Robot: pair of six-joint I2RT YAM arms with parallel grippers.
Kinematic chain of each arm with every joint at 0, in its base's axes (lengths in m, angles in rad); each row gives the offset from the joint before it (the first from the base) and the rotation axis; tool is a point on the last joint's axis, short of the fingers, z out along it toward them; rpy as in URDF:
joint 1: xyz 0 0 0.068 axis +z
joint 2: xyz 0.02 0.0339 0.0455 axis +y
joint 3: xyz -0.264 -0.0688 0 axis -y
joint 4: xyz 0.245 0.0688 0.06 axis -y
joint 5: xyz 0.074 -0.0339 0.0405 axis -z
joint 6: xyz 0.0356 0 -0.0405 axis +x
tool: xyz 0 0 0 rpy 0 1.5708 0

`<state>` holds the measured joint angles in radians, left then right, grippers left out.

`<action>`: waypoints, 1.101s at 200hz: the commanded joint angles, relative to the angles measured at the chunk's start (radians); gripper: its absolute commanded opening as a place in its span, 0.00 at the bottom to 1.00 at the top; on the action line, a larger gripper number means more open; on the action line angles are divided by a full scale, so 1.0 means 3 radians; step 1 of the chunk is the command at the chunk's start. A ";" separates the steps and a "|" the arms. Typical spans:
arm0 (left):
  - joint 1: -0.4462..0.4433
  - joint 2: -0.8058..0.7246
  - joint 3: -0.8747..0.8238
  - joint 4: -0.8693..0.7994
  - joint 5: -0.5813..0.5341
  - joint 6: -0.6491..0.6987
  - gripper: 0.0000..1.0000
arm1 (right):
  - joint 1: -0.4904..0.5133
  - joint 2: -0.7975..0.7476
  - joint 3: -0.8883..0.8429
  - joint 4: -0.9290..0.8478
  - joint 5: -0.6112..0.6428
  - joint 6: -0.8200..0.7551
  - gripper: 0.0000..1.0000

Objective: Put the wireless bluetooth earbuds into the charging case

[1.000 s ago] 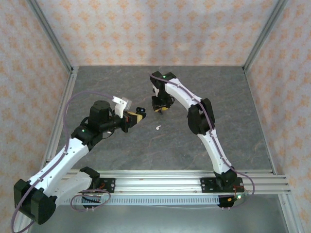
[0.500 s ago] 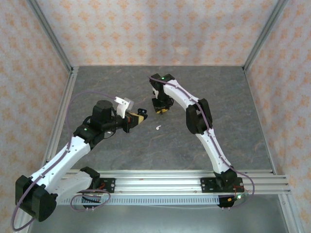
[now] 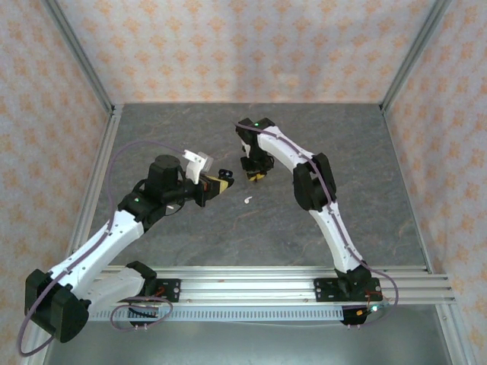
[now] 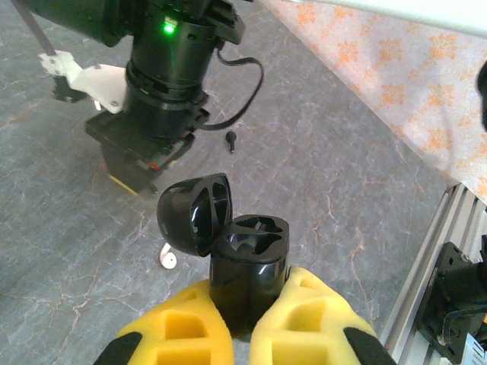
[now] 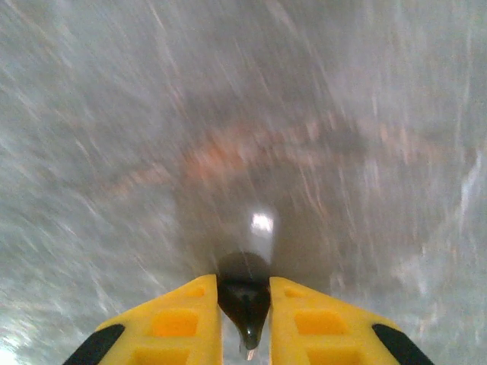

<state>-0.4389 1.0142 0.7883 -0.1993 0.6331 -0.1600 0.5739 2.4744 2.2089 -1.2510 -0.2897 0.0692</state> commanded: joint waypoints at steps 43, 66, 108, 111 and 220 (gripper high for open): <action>-0.0073 0.0130 0.0146 -0.0031 0.0002 0.0022 0.00 | 0.0035 -0.0880 -0.1429 0.0300 0.0164 0.0492 0.19; -0.0095 0.0148 0.0136 -0.0034 0.0012 0.0027 0.00 | 0.0033 -0.1015 -0.1722 0.0479 0.0143 0.0516 0.19; -0.0117 0.0125 0.0132 -0.0089 -0.0003 0.0037 0.00 | 0.0030 -0.1022 -0.1725 0.0432 0.0111 0.0508 0.23; -0.0117 0.0119 0.0129 -0.0088 -0.0003 0.0037 0.00 | 0.0031 -0.1027 -0.1720 0.0430 0.0112 0.0515 0.23; -0.0137 -0.0034 0.0103 -0.0171 -0.0126 -0.0001 0.00 | 0.0032 -0.1026 -0.1462 0.0173 0.0006 0.0461 0.32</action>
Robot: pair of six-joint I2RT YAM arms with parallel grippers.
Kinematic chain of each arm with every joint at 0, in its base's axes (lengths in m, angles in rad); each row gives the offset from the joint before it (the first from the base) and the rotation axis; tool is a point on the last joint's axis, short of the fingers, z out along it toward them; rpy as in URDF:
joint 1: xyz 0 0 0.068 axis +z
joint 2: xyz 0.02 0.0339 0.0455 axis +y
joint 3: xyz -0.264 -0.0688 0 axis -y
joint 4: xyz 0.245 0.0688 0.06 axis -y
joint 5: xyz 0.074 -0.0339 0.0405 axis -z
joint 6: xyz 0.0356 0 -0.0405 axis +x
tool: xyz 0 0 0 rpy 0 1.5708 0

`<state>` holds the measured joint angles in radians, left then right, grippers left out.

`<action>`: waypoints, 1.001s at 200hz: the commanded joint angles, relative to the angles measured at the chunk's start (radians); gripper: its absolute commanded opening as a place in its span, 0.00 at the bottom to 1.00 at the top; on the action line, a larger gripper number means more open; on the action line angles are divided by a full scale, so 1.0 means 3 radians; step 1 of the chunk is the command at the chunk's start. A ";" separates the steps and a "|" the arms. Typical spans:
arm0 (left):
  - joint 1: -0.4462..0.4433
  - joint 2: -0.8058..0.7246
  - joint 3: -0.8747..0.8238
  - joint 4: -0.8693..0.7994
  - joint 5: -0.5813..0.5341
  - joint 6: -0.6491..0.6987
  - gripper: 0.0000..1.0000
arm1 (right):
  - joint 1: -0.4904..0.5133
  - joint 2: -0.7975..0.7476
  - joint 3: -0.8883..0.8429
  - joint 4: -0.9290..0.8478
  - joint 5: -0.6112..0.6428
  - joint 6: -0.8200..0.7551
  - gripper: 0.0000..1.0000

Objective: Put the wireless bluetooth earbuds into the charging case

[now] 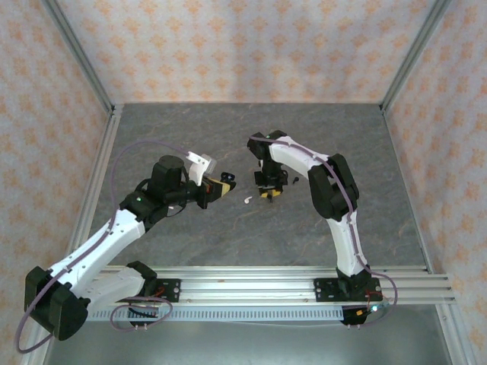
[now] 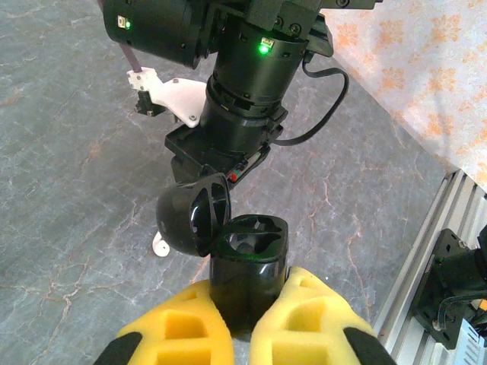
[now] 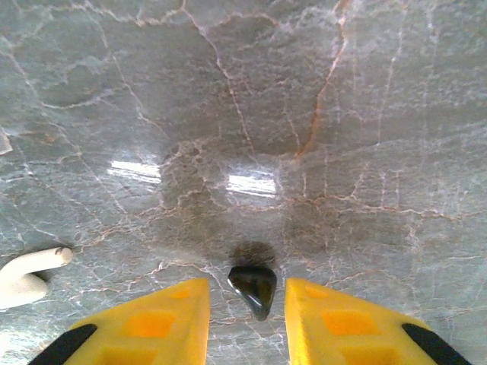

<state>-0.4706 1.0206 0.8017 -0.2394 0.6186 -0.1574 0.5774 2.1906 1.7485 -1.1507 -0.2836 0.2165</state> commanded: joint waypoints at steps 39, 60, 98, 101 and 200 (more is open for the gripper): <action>-0.0052 -0.0058 0.0053 -0.0035 -0.0089 -0.0027 0.00 | 0.0020 -0.0021 0.0060 -0.0194 0.0040 -0.0057 0.32; -0.0073 -0.0058 0.0048 -0.0030 -0.0102 -0.0045 0.00 | 0.0021 -0.0003 0.0064 -0.0192 0.0056 -0.0070 0.32; -0.0124 -0.0083 0.0028 -0.0019 -0.0152 -0.0079 0.00 | 0.0018 0.0062 0.0115 -0.0163 0.0051 -0.0085 0.32; -0.0128 -0.0084 0.0028 -0.0020 -0.0157 -0.0083 0.00 | 0.0018 0.0071 0.0122 -0.0160 0.0051 -0.0085 0.32; -0.0249 -0.0105 0.0034 -0.0013 -0.0262 -0.0148 0.00 | 0.0015 0.0156 0.0109 -0.0170 0.0081 -0.0140 0.29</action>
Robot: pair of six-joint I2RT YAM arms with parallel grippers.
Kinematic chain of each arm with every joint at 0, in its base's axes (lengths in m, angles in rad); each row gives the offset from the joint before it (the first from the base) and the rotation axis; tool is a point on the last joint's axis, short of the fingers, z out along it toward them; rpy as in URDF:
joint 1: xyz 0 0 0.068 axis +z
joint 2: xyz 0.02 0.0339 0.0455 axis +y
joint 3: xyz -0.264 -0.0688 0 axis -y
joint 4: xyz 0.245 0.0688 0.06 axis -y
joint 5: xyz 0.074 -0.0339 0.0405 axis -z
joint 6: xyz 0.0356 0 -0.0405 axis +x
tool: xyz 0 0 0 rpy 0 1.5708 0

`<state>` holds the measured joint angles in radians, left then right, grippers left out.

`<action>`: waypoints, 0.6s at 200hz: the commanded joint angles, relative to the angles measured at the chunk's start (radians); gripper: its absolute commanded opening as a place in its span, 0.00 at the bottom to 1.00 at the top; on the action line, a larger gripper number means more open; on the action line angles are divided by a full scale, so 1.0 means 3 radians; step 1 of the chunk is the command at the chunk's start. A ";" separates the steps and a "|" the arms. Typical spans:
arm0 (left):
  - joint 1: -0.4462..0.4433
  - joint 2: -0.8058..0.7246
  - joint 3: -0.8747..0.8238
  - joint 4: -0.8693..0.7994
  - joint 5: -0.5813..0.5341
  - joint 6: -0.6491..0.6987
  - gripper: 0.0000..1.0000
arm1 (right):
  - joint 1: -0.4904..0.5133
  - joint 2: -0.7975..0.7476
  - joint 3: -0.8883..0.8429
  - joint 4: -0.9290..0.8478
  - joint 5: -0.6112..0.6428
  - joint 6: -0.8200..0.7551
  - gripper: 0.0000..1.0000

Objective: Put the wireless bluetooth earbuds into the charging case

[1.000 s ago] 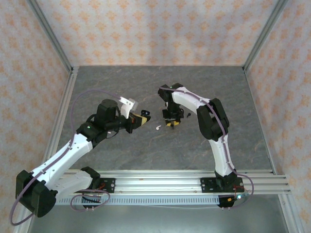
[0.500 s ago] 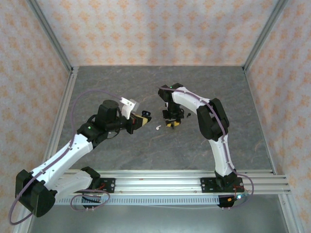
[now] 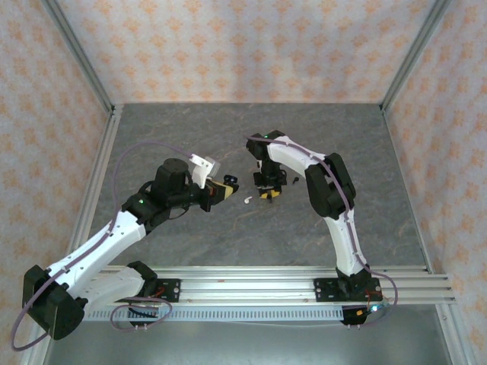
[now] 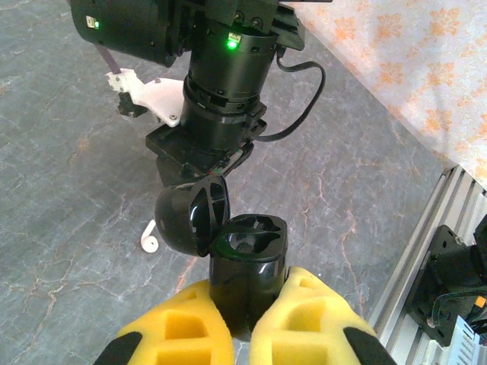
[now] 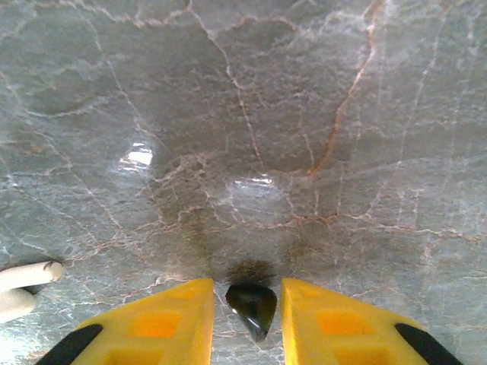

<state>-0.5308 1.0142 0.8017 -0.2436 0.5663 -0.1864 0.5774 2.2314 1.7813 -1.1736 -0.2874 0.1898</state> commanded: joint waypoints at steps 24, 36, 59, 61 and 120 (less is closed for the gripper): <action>-0.0074 -0.0088 0.0017 0.0027 -0.0108 -0.0078 0.00 | 0.0016 0.0007 -0.0047 -0.0090 0.0084 -0.0059 0.29; -0.0086 -0.0088 0.0013 0.0031 -0.0123 -0.0083 0.00 | 0.0017 0.0002 -0.0070 -0.0079 0.0072 -0.0059 0.29; -0.0109 -0.0093 0.0017 0.0035 -0.0148 -0.0105 0.00 | 0.0015 0.0001 -0.0107 -0.0067 0.0058 -0.0062 0.29; -0.0109 -0.0091 0.0017 0.0033 -0.0149 -0.0105 0.00 | 0.0015 0.0002 -0.0115 -0.0066 0.0056 -0.0067 0.28; -0.0130 -0.0083 0.0028 0.0050 -0.0165 -0.0124 0.00 | 0.0013 -0.0017 -0.0256 0.0043 0.0033 -0.0071 0.20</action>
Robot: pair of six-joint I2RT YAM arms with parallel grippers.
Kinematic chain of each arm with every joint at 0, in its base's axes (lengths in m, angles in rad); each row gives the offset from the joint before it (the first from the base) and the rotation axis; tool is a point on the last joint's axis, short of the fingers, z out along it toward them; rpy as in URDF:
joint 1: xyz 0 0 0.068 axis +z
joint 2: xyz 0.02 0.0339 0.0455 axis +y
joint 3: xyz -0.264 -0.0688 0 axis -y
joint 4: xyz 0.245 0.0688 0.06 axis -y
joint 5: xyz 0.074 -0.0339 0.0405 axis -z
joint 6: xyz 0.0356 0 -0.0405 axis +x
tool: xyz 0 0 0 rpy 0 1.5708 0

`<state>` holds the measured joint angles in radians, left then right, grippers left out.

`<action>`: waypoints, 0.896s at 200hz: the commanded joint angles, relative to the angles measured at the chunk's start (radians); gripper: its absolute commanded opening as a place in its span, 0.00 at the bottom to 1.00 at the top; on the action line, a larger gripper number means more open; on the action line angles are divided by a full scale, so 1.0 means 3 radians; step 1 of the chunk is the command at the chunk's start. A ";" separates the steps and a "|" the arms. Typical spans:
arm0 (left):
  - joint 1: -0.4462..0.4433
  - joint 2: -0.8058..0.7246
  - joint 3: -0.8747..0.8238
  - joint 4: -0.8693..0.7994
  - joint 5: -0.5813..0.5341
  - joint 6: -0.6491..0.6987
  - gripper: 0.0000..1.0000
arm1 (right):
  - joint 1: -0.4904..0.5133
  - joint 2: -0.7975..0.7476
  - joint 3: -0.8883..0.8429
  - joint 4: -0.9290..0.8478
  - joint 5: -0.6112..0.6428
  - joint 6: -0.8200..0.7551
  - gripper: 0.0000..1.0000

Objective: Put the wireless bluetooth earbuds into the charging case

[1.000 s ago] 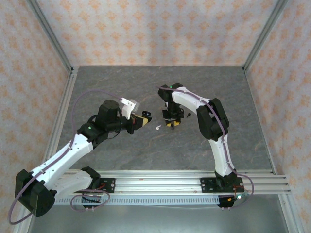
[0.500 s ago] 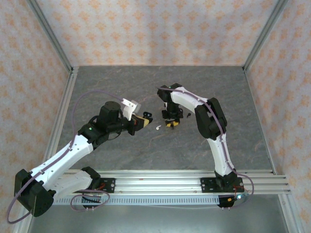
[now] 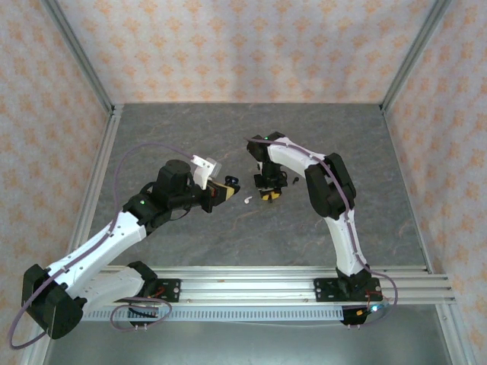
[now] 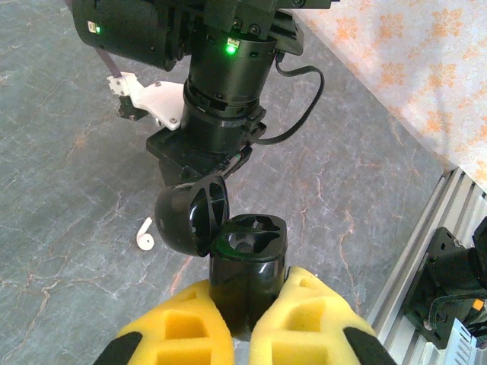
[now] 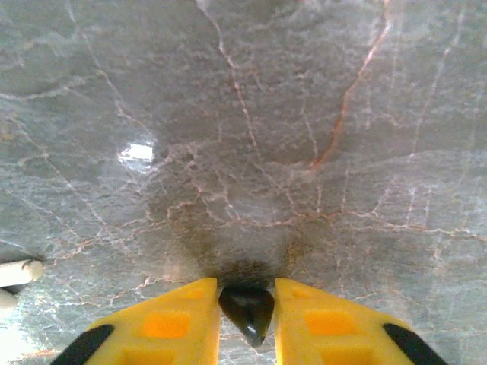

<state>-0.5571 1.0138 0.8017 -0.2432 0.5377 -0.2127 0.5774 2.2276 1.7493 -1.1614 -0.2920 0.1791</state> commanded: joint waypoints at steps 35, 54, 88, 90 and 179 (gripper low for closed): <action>-0.0057 -0.0073 0.0023 0.0058 -0.0055 -0.0039 0.00 | 0.0013 -0.0084 -0.0165 0.0036 0.0043 -0.0020 0.16; -0.0061 -0.0110 -0.0023 0.0096 -0.0071 -0.0052 0.00 | 0.0013 -0.0179 -0.0165 0.0046 0.0053 -0.0018 0.13; -0.0062 -0.0181 -0.0168 0.0359 -0.0099 -0.0161 0.00 | 0.0013 -0.0502 -0.0244 0.0121 0.0154 -0.0021 0.09; -0.0061 -0.0187 -0.0171 0.0379 -0.0100 -0.0168 0.00 | 0.0013 -0.0533 -0.0255 0.0133 0.0159 -0.0016 0.09; -0.0064 0.0208 0.0222 0.0609 0.0117 -0.0119 0.00 | 0.0015 -0.1656 -0.0692 0.0665 0.0031 0.0087 0.07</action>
<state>-0.5697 1.0595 0.8040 -0.1177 0.5423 -0.2573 0.5774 1.8034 1.5757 -1.0164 -0.2729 0.1852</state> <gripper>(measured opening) 0.068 0.071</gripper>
